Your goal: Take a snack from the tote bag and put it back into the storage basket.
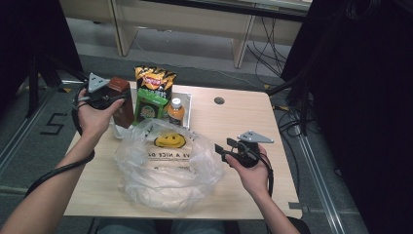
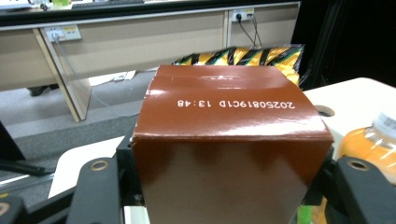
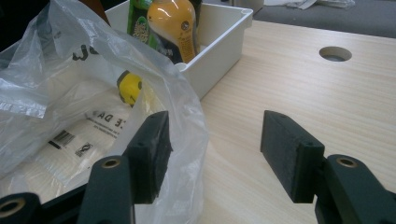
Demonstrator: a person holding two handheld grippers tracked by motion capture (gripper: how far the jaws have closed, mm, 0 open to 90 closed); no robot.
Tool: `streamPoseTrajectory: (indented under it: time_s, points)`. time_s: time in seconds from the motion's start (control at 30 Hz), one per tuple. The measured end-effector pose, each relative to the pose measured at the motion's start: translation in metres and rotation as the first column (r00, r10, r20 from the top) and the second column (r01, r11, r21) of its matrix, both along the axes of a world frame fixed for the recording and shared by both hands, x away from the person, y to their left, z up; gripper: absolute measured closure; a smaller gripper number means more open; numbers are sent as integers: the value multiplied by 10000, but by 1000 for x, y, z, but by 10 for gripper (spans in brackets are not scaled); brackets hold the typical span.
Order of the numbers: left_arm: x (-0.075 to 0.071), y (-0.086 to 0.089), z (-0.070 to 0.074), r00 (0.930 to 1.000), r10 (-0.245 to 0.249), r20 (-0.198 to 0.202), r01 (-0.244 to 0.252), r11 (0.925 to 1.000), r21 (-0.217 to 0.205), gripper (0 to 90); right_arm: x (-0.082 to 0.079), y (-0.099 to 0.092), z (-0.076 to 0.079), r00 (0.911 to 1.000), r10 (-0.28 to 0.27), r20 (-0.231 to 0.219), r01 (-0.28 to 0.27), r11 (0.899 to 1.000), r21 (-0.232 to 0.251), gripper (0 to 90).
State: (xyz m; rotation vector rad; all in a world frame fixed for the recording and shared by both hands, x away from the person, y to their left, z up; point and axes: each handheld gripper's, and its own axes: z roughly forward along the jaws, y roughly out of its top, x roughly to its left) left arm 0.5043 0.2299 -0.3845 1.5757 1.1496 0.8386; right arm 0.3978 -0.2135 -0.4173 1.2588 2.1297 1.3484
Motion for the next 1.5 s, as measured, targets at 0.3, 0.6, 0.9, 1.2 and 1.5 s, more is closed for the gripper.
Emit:
streamPoseTrajectory:
  time_s: [0.3, 0.6, 0.9, 1.2, 1.5]
  points:
    - [6, 2, -13, 9993, 287, -229, -281, 9993, 226, 369, 1, 1, -2, 9994, -41, 346, 42, 10000, -32, 434]
    - [10, 3, -22, 9979, 473, -442, -465, 9988, 177, 368, 2, 0, -3, 9991, 111, 398, -107, 9999, -112, 434]
    - [13, 7, -34, 9951, 717, -677, -702, 9972, 238, 362, 1, 1, -2, 9997, 88, 222, -87, 9999, -69, 430]
    - [14, 10, -34, 9942, 770, -748, -766, 9970, 74, 337, 0, 2, -2, 9999, 133, 22, -133, 9999, -102, 426]
    - [8, 13, -34, 9942, 734, -782, -761, 9966, -325, 225, 1, 1, -3, 9997, 70, 228, -66, 9998, -205, 422]
